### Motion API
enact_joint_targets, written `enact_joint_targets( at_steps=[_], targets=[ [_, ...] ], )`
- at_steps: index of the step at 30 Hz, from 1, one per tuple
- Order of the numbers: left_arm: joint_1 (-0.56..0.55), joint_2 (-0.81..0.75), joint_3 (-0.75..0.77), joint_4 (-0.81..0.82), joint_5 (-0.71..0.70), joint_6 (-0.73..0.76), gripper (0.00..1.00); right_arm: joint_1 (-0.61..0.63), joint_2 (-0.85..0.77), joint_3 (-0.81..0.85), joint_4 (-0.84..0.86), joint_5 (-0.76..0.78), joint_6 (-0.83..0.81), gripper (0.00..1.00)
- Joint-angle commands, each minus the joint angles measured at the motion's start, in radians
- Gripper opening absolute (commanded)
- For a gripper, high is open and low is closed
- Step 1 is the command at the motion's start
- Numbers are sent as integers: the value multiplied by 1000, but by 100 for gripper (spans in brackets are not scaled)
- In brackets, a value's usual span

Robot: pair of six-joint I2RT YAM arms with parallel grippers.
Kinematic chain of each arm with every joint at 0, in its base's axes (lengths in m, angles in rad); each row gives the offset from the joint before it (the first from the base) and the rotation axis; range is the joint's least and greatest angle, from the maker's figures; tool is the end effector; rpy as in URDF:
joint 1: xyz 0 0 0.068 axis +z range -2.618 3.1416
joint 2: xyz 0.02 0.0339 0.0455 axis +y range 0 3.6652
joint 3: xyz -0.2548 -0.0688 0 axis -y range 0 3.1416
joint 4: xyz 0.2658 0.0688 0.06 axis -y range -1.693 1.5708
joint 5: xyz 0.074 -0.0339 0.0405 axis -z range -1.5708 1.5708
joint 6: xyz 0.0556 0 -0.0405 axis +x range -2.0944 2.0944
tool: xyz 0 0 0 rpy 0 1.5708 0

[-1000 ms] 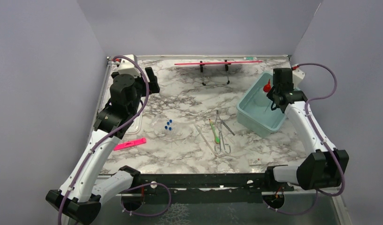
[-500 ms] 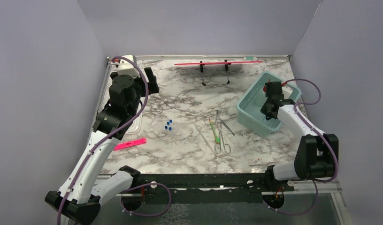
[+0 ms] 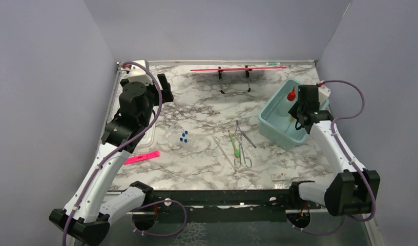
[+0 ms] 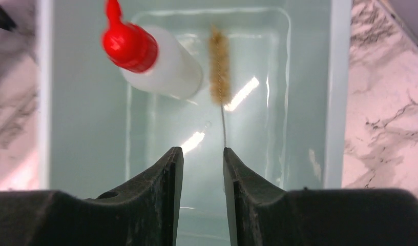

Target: Organize the chemistry lab equipment

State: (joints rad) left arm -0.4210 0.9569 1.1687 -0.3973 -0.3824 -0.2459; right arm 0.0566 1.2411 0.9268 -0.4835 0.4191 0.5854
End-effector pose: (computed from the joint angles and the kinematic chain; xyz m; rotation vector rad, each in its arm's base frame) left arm 0.2311 -0.0807 0.4131 -0.1250 1.7407 -0.1528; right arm 0.2968 -0.0058 0.2401 0.7865 2.1498 -0.1674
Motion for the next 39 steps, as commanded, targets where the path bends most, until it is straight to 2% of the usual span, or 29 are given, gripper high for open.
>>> enact_joint_targets(
  at_steps=[1,9,14,17,22,29,34,39],
  targets=[
    [-2,0,14,28,-9,5,94,-6,-81,70,-27,17,-43,39],
    [-6,2,16,28,0,5,94,-6,-194,169,-25,-233,-159,42],
    [-5,3,13,28,5,0,94,23,-233,155,-6,-352,-140,45],
    [-5,4,9,27,13,-6,94,135,-233,142,10,-315,-125,46],
    [-6,6,7,28,23,-11,94,432,-164,171,3,-100,-122,46],
    [-7,-9,-12,24,39,-23,93,736,38,131,111,-101,-197,47],
    [-7,-16,-21,22,37,-31,93,850,232,115,129,-163,-170,47],
    [-6,-22,-22,21,19,-25,94,902,360,105,123,-179,-131,47]
  ],
)
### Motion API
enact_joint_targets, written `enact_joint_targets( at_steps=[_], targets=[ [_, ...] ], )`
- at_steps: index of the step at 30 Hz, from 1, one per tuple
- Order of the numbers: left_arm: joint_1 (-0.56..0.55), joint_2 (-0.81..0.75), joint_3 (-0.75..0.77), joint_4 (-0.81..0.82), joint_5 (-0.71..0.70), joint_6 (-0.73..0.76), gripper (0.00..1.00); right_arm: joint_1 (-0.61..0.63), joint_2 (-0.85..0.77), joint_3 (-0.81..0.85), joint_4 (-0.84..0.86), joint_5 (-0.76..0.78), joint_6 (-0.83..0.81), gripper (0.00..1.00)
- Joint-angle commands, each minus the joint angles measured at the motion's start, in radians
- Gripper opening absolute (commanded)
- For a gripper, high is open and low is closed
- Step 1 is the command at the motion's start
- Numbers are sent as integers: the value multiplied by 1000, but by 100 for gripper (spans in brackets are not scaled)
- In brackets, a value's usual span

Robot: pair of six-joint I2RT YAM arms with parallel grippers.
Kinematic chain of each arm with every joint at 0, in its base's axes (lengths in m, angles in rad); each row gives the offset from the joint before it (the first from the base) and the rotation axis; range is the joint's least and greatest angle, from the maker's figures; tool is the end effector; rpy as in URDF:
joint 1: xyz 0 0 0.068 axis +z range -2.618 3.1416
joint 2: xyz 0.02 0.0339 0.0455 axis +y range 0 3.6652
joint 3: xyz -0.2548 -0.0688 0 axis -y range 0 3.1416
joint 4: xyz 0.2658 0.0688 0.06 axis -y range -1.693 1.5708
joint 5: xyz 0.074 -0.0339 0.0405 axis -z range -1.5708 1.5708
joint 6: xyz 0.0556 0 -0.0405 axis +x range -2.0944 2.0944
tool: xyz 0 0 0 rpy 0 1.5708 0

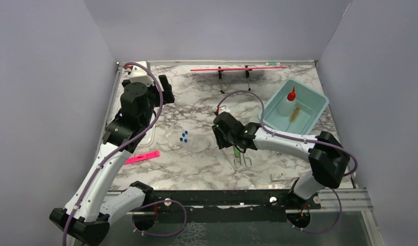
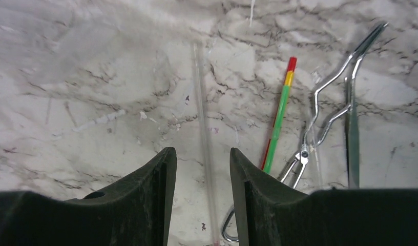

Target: Organize the chemistry lab equipment

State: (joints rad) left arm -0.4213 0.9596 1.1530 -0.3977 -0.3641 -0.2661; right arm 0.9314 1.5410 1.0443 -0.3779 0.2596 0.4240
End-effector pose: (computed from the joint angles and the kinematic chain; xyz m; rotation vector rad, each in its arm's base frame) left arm 0.2330 -0.0827 0.4066 -0.1255 1.7604 -0.1763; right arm 0.2242 0.2776 0.1963 -0.4977 2.3776 0.3053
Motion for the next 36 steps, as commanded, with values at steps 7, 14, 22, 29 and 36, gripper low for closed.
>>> enact_joint_targets(
  at_steps=[7,14,22,29,36],
  targets=[
    [-6,-17,-9,22,-9,0,94,50,189,-3,-5,-54,24,43],
    [-6,-2,2,24,-12,9,93,52,254,18,-33,-26,35,32],
    [-6,4,8,26,-16,14,94,51,267,25,-45,-9,23,3],
    [-6,10,12,28,-5,6,94,51,120,32,-6,50,-11,1],
    [-5,12,17,28,-13,9,93,50,-99,41,98,109,-29,1]
  ],
)
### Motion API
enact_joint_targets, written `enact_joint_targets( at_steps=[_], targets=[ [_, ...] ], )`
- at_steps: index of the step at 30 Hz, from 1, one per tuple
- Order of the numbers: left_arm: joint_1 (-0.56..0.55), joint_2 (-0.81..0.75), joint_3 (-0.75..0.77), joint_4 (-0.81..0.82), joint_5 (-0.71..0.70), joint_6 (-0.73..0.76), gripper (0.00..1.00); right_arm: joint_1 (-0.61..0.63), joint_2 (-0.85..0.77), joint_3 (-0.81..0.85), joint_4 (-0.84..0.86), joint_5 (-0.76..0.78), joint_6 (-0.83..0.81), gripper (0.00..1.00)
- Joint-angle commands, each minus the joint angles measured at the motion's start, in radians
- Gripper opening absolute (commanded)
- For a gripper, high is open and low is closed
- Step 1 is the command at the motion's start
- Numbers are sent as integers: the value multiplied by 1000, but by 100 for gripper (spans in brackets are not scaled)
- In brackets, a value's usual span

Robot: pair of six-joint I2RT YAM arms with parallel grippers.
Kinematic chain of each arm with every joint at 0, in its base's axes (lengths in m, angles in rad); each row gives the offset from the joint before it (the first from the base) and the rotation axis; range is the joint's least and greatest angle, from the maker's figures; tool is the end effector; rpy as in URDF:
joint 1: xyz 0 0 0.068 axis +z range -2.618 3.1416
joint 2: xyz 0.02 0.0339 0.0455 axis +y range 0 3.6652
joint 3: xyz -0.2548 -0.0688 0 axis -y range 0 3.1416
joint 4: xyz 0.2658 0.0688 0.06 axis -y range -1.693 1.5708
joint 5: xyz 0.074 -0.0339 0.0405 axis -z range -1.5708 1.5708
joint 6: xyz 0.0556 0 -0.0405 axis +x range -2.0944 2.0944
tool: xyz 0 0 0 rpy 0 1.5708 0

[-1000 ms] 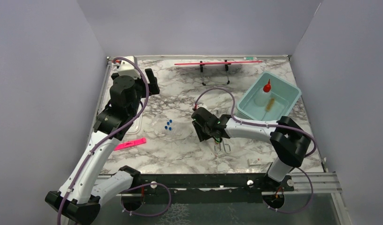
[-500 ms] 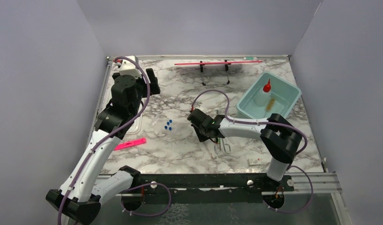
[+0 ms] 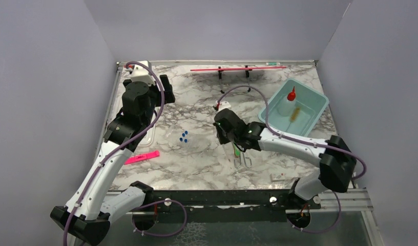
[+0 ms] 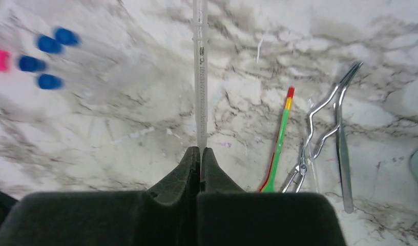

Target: Organize the chemistry lab equipment

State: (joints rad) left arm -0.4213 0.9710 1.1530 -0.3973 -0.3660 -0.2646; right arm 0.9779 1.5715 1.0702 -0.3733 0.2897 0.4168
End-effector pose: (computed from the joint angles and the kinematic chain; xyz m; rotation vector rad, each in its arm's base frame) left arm 0.2360 -0.0840 0.4040 -0.1233 1.7704 -0.1692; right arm 0.2164 0.2928 0.1955 -0.5457 2.3552 0.2926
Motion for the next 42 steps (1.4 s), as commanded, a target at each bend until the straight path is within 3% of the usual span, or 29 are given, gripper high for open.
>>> enact_joint_targets(
  at_steps=[1,8,14,24,28,32,42],
  targets=[
    [-6,1,19,28,-13,9,93,4,-161,12,113,94,-26,1],
    [-6,1,20,28,-14,12,94,3,-358,-4,250,285,-110,1],
    [-7,3,23,28,-7,13,94,-60,-382,89,250,421,-218,1],
    [-8,-2,30,23,9,3,94,-256,-392,236,77,424,-209,1],
    [-8,3,27,23,15,-5,94,-383,-392,266,-88,441,-97,1],
    [-8,2,27,23,15,-3,94,-559,-413,226,-199,375,30,1],
    [-10,-6,15,23,16,-6,94,-794,-359,69,-267,216,123,1]
  ],
)
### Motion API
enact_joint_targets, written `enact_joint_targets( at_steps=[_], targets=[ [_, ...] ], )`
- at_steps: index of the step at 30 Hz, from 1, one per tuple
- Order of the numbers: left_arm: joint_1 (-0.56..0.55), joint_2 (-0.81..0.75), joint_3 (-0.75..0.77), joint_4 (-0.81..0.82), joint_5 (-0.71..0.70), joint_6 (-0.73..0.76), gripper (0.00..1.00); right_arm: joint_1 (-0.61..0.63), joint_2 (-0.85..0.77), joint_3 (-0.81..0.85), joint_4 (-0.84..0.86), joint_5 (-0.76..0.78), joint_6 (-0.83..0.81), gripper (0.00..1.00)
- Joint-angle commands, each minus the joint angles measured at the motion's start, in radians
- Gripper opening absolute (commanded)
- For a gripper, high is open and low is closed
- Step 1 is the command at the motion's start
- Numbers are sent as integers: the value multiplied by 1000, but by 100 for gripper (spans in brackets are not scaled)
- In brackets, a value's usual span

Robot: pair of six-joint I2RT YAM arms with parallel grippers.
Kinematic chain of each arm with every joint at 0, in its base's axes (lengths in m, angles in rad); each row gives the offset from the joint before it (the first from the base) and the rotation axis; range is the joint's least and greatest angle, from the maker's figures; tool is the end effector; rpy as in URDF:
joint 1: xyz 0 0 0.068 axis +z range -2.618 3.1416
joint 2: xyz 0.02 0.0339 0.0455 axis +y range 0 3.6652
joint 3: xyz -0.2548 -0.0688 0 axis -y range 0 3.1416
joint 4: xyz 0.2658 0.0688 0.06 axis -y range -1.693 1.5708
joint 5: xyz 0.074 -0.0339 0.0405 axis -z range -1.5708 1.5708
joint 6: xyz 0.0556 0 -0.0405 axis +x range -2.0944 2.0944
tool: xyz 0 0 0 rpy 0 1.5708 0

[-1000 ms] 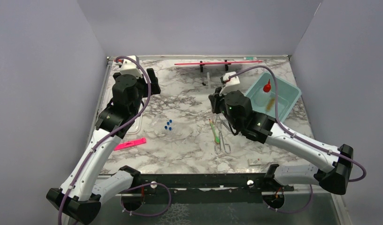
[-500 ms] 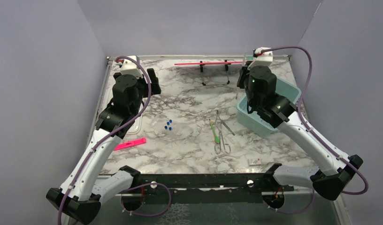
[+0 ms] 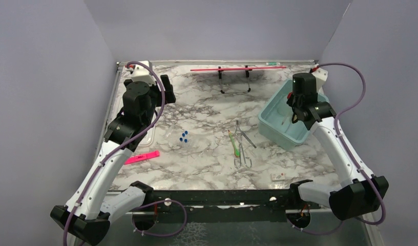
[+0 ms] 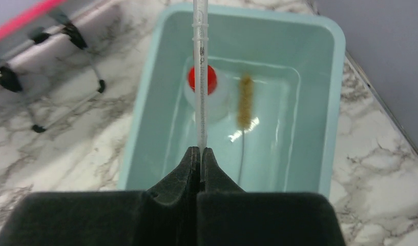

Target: Organize the chemistry lab equipment

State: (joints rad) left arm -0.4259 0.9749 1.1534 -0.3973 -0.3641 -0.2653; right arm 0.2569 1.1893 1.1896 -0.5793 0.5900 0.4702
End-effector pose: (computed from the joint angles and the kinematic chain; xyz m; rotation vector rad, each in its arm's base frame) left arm 0.2366 -0.0856 0.4033 -0.1178 1.7744 -0.1733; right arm 0.2898 0.0442 0.3443 0.5454 1.9739 -0.1852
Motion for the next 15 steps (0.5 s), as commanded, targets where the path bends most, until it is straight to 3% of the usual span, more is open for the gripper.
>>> enact_joint_targets(
  at_steps=[1,15],
  targets=[
    [-5,-11,13,23,14,-5,94,-92,29,-65,-58,-94,71,1],
    [-4,-12,5,26,2,5,94,-193,222,-179,82,-155,30,1]
  ],
)
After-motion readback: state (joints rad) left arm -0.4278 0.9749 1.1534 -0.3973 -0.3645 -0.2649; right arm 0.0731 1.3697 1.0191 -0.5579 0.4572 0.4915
